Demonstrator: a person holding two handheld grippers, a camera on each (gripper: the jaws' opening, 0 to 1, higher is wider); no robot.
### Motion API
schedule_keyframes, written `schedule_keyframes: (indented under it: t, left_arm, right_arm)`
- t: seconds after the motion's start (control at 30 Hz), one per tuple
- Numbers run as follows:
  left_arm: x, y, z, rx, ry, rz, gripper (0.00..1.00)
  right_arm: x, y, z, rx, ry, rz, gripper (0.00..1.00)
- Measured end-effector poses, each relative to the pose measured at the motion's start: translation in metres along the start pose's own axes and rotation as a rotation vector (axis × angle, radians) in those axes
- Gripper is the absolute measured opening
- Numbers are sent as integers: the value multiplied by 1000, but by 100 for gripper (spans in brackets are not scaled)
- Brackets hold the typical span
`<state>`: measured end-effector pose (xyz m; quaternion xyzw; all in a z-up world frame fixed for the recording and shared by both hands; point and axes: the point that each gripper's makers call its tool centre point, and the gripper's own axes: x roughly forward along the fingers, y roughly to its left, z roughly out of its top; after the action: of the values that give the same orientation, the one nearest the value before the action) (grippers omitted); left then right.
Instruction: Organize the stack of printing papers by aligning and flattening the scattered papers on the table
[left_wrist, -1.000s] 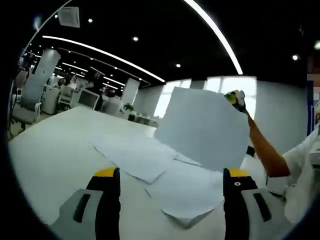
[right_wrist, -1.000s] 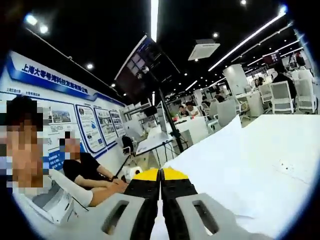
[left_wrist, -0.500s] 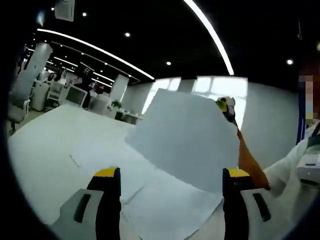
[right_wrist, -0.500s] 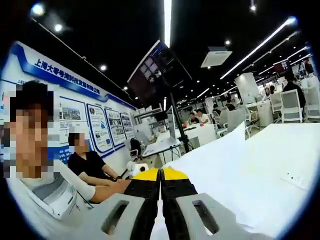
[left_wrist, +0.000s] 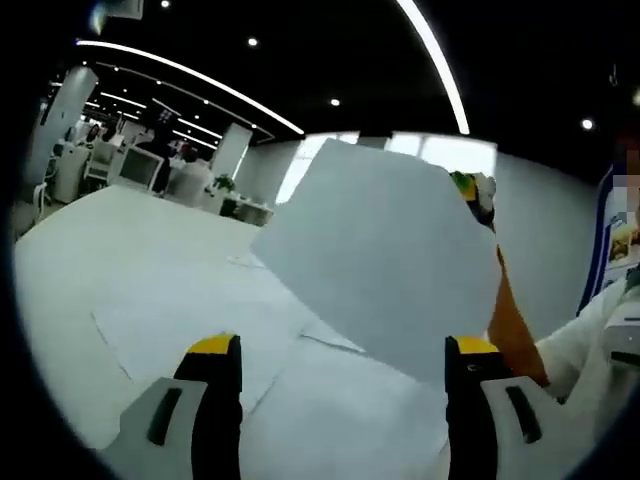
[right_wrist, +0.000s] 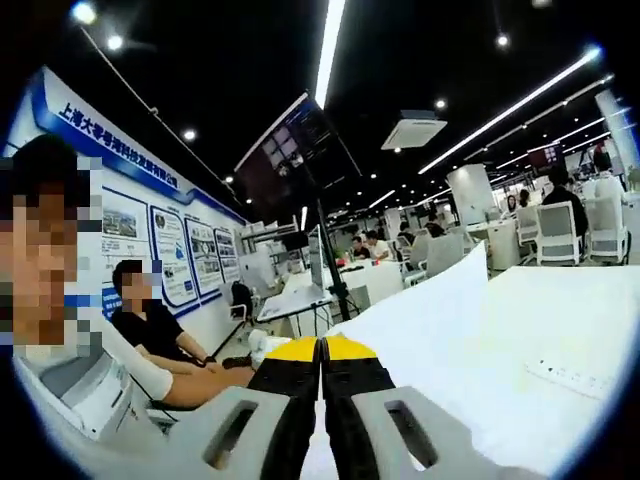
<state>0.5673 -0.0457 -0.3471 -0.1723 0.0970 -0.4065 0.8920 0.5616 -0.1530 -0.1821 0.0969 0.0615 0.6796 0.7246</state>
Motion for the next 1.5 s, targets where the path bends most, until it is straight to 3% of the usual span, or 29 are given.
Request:
schedule_keyframes:
  t: [0.2,0.27,0.5,0.63,0.73,0.8,0.83,0.87,1.03,1.13,1.37,1.43,1.5]
  left_arm:
    - [22,-11,5,-65,5,-85,86]
    - [31,-18,6,-145,4,-151,85]
    - [46,-31,2,-317,5,-267,85]
    - [56,-32,-2,-352,18,-281,83]
    - [65,-38,5,-419,-5,-324,71]
    - [66,-43,13,-441,-42,-361,52]
    - [66,-42,16,-453,-56,-360,47]
    - [69,-60,6,-443,-51,-352,45]
    - [64,-74,5,-429,-48,-358,31]
    - [61,-72,12,-409,-88,-355,24]
    - [42,-56,30,-368,-233,-271,7]
    - [31,-57,36,-337,-280,-255,6]
    - [23,-62,38,-279,-308,-236,6]
  right_arm:
    - [-1,6,8,-20,-14,27,0]
    - [-1,8,7,-19,-17,24,0]
    - [-9,19,12,-21,-50,39,0]
    - [-10,26,15,-29,-66,67,0]
    - [-11,30,16,-28,-78,86,0]
    - [-10,31,14,-27,-77,90,0]
    - [-11,30,15,-21,-85,94,0]
    - [-12,32,16,-16,-95,112,0]
    - [-17,29,20,-12,-104,127,0]
    - [-23,24,20,-14,-105,114,0]
    - [-36,4,11,16,-101,61,0]
    - [-37,-8,-1,27,-62,9,0]
    - [-35,-14,-8,44,-42,3,0]
